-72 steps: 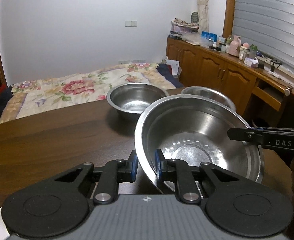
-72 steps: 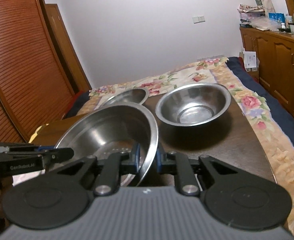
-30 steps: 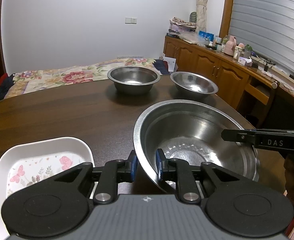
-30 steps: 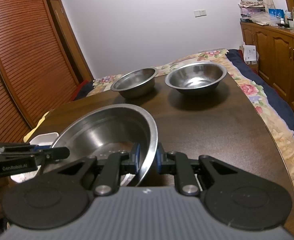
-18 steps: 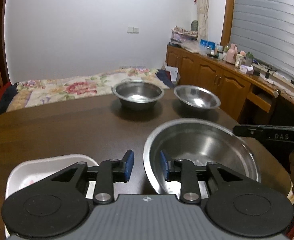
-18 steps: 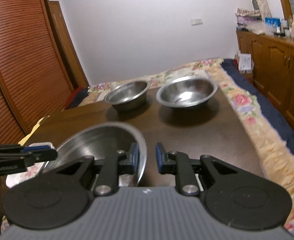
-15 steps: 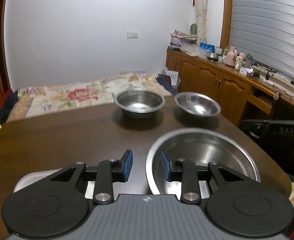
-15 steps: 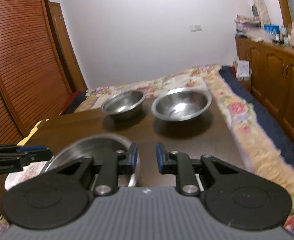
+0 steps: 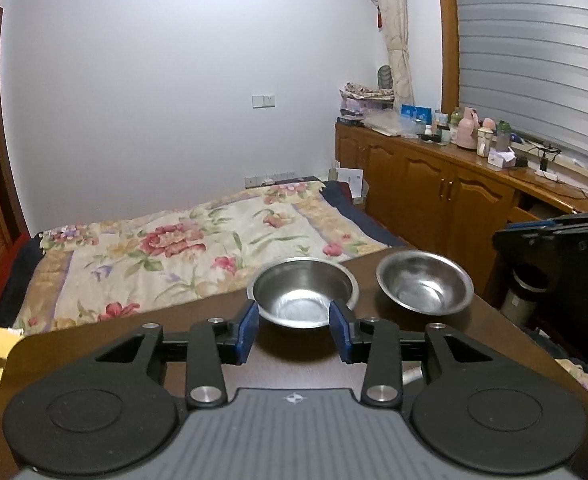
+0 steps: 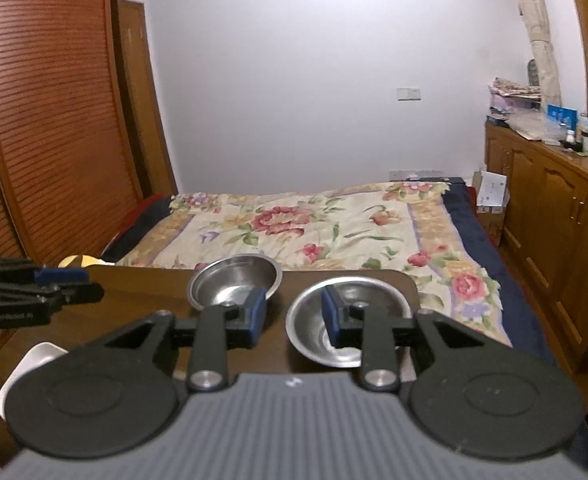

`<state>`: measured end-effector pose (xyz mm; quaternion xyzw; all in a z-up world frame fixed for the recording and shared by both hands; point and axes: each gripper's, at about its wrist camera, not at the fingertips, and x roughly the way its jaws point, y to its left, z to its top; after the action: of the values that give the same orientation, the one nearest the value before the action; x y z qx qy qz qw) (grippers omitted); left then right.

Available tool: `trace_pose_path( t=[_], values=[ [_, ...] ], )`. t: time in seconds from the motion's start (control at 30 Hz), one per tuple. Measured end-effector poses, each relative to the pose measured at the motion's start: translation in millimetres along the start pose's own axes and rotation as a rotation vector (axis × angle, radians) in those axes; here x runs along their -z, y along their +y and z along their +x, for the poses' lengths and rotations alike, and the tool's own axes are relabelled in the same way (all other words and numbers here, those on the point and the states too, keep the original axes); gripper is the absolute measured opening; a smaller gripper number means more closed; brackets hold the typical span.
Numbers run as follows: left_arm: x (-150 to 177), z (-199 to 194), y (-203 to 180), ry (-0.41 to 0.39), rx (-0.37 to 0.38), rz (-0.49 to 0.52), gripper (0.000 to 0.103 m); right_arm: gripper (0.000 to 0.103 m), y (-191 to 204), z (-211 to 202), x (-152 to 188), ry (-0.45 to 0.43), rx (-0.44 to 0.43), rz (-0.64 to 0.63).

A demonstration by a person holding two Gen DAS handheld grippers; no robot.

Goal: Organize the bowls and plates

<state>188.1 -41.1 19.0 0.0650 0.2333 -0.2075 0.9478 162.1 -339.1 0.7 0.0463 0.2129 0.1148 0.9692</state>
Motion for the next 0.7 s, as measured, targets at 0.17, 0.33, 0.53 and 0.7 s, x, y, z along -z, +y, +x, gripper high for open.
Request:
trace_pose_path(
  t=[0.17,0.33,0.53,0.7],
  values=[
    [-11.7,19.6,9.2,0.018,-0.001,-0.002,0.042,0.032,-0.1,32.0,-12.5,0.054,-0.054,0.019],
    [-19.7,45.6,18.3,0.048,-0.007,-0.002,0.042,0.032,1.9,68.6,-27.5,0.114,-0.088,0.015],
    [-26.6,79.6,30.9,0.09,0.001,-0.019,0.042,0.032,1.7,110.9,-36.4,0.201,-0.119,0.034],
    [-27.0,105.1,37.6,0.129,0.01,-0.024,0.042,0.032,3.9,141.0,-35.1,0.262,-0.13,0.032]
  ],
)
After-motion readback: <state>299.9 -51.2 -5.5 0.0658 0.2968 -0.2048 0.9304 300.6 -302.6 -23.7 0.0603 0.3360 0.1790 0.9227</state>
